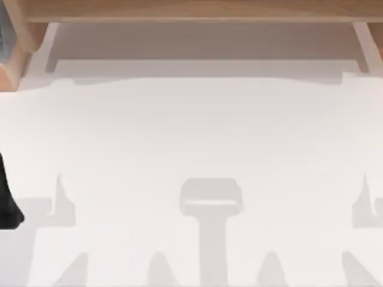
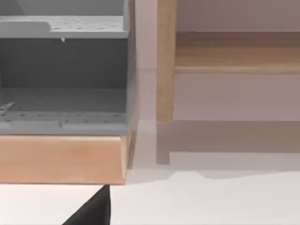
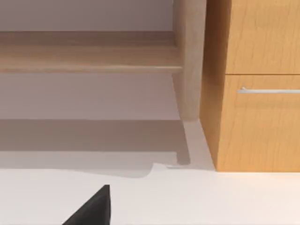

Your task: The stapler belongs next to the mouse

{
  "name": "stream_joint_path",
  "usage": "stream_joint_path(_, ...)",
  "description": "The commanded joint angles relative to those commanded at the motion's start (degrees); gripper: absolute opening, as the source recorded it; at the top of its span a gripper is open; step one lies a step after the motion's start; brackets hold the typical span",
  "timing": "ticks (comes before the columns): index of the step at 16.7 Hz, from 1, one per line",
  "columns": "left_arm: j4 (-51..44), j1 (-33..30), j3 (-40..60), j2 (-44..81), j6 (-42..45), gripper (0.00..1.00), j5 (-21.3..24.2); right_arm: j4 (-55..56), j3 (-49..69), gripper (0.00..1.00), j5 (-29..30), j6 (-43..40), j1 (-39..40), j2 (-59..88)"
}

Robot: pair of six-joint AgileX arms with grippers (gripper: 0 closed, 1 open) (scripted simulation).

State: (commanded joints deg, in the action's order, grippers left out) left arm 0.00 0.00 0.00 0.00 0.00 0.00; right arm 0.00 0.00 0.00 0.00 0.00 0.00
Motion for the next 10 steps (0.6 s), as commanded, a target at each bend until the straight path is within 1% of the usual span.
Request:
stream_joint_path(3,-0.7,0.2,0.5,0.7,-0.3,1.00,0.0,0.0,0.0,1.00,0.0,0.0,0.0,0.0)
stream_joint_path(5,-3.7,0.9,2.6,3.8,-1.2,1.00,-0.1,0.0,0.0,1.00,0.0,0.0,0.0,0.0)
stream_joint_path(7,-8.7,2.0,6.0,9.5,-2.8,1.00,-0.1,0.0,0.0,1.00,0.0,0.0,0.0,0.0)
stream_joint_path(10,-18.5,4.1,12.5,22.0,-5.9,1.00,-0.1,0.0,0.0,1.00,0.0,0.0,0.0,0.0)
